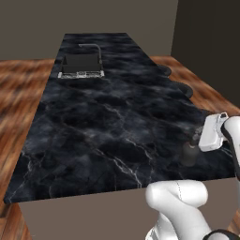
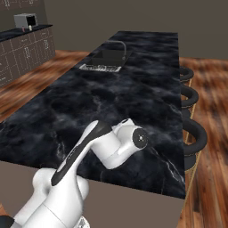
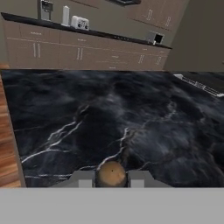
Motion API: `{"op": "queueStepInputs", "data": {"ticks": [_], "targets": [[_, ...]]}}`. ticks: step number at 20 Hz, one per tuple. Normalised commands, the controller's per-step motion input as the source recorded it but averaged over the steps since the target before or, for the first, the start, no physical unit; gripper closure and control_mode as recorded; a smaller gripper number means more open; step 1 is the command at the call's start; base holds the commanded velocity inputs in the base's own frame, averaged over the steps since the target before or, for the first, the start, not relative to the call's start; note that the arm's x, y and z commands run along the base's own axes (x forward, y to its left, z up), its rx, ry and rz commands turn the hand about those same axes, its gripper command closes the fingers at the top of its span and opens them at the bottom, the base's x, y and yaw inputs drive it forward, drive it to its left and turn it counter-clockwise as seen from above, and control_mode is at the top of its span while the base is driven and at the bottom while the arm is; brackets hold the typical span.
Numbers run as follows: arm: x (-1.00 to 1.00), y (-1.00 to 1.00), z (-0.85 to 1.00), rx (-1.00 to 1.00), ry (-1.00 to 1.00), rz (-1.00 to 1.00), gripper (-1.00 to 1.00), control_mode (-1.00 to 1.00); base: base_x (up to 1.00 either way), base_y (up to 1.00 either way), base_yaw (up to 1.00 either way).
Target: Move the drinks to the dining counter.
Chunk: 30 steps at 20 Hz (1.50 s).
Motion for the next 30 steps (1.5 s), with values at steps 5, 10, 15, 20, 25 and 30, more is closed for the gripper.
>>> {"op": "queueStepInputs", "data": {"ticks": [5,10,15,20,25,30], "targets": [[0.16,-0.05,-0.15,0.00,0.00,0.00,1.00,-1.00,0.00,0.00,0.00],[0.15,-0.05,-0.15,0.00,0.00,0.00,1.00,-1.00,0.00,0.00,0.00],[0.11,-0.07,-0.16,0.00,0.00,0.00,1.00,-1.00,0.00,0.00,0.00],[0.09,-0.07,-0.16,0.00,0.00,0.00,1.00,-1.00,0.00,0.00,0.00],[0.10,-0.10,-0.16,0.00,0.00,0.00,1.00,-1.00,0.00,0.00,0.00],[0.11,-0.11,-0.15,0.00,0.00,0.00,1.00,-1.00,0.00,0.00,0.00]]}}
